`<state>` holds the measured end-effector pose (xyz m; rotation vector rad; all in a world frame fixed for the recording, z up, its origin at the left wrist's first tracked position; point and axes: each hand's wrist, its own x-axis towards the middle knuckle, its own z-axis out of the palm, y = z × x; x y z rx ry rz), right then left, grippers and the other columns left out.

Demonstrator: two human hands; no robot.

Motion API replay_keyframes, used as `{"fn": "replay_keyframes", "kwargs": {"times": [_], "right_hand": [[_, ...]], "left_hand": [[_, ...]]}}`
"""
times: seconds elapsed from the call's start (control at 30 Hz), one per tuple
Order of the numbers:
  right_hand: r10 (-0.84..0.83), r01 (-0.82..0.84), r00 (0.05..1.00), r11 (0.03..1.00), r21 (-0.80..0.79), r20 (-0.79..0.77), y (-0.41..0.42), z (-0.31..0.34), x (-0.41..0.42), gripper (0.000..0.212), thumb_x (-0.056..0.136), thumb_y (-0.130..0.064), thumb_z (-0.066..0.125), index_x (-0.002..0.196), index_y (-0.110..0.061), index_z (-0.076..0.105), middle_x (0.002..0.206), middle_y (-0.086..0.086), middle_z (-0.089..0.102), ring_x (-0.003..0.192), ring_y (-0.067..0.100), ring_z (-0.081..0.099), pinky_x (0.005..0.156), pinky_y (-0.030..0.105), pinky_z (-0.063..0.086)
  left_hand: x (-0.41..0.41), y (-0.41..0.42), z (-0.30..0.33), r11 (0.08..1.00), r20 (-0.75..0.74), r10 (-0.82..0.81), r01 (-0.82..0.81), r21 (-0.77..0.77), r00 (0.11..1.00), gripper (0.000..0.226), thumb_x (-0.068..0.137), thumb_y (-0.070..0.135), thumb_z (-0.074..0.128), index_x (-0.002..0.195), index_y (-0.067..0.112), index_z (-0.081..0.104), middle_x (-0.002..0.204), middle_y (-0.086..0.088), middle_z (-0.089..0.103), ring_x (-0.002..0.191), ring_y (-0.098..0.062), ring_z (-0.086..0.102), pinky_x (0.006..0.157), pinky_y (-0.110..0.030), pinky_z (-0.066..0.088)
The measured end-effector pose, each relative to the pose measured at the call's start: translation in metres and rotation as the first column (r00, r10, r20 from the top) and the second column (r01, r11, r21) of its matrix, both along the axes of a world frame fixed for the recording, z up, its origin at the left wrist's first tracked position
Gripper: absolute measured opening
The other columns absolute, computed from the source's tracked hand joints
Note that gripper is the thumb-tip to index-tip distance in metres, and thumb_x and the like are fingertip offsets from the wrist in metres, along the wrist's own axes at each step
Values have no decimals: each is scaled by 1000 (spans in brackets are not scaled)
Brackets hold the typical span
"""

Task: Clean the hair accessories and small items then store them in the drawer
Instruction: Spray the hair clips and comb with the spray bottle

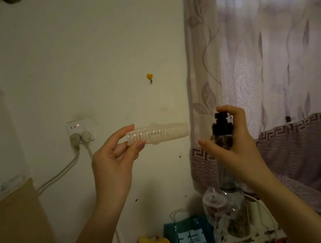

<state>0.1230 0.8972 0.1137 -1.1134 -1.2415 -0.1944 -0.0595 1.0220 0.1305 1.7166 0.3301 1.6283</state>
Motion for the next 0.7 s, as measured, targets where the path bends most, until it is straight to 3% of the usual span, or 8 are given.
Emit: {"fn": "replay_keyframes", "kwargs": {"times": [0.07,0.17,0.33,0.47,0.6,0.7], "right_hand": [[20,-19,999,1000,-12,29,2,3,1,58,84,-14,68,117,-46,32,91,-1,57,71,8,61,68,25,55],[21,-22,998,1000,11,59,3,8,-1,57,83,-21,68,121,-47,36,94,-1,60,76,14,64,69,24,57],[-57,46,992,994,99,113,9,12,-5,54,89,-10,63,121,-46,37,82,0,58,65,14,59,58,17,50],[-116,103,986,988,116,116,17,10,-4,51,86,-10,66,113,-45,40,85,1,60,68,16,60,58,24,54],[-149,135,970,987,86,191,25,7,-4,45,85,-10,67,108,-37,41,90,6,62,73,10,60,58,9,47],[-152,138,974,986,97,165,29,5,-6,44,85,-6,66,102,-39,41,87,6,62,71,10,60,54,6,43]], "left_hand": [[0,2,1,1000,6,-1,1,0,1000,36,79,6,70,106,30,66,89,-3,73,79,-9,71,70,-17,55],[-1,5,3,1000,17,5,-5,-5,1000,37,79,6,70,107,29,66,89,-2,73,80,-11,71,72,-19,56],[-2,10,5,1000,23,15,-15,-12,1000,37,78,11,70,112,25,65,89,4,74,81,-12,72,75,-22,57],[-4,13,6,1000,35,14,-14,-16,999,37,79,8,70,111,26,65,86,8,74,81,-12,72,74,-22,57],[-6,13,6,1000,39,8,-7,-19,999,36,79,6,70,109,27,65,88,11,73,81,-11,72,72,-19,56],[-7,14,6,1000,42,8,-7,-20,999,36,79,7,70,106,29,66,87,10,74,81,-12,72,72,-20,56]]}}
